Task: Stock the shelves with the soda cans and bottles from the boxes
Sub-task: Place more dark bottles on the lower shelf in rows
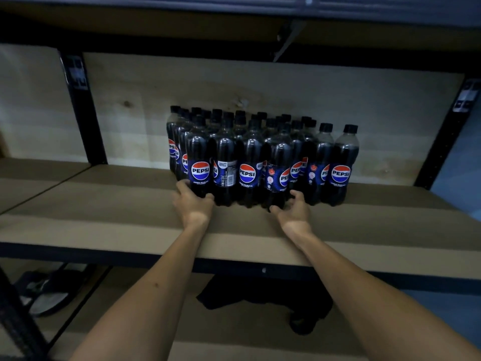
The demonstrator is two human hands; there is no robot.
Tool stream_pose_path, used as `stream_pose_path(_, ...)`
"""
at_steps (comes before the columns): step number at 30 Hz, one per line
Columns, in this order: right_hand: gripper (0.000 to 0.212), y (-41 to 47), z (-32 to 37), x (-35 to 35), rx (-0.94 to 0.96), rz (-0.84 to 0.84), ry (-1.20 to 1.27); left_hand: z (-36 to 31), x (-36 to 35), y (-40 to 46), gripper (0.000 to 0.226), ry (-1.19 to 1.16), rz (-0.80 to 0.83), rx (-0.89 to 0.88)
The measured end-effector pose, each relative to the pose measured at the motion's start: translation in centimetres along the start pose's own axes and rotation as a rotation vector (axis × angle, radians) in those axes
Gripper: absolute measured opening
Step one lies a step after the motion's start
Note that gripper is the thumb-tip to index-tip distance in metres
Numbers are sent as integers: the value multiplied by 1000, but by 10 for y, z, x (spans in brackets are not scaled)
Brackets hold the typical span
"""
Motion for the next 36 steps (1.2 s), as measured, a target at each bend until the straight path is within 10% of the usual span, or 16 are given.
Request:
stream_pose_path(7,79,11,6,-3,36,-11,-3,11,-5,25,83,-119,199,-63)
stream_pose_path(23,50,9,4,-4,137,160,-24,24,-6,28,58,-89,198,-69)
stream_pose_path(36,70,-39,16,-41,216,139,-16,18,17,-11,63,-139,421,-92)
Point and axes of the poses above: each hand's wrist, its own y-axis towards the middle knuckle, its own x-axis out of the back of the hand, z = x × y, the point moved 3 cm from there along y, towards the middle knuckle, and after that the axes turned 1 degree about -x, right-handed, at the moved point
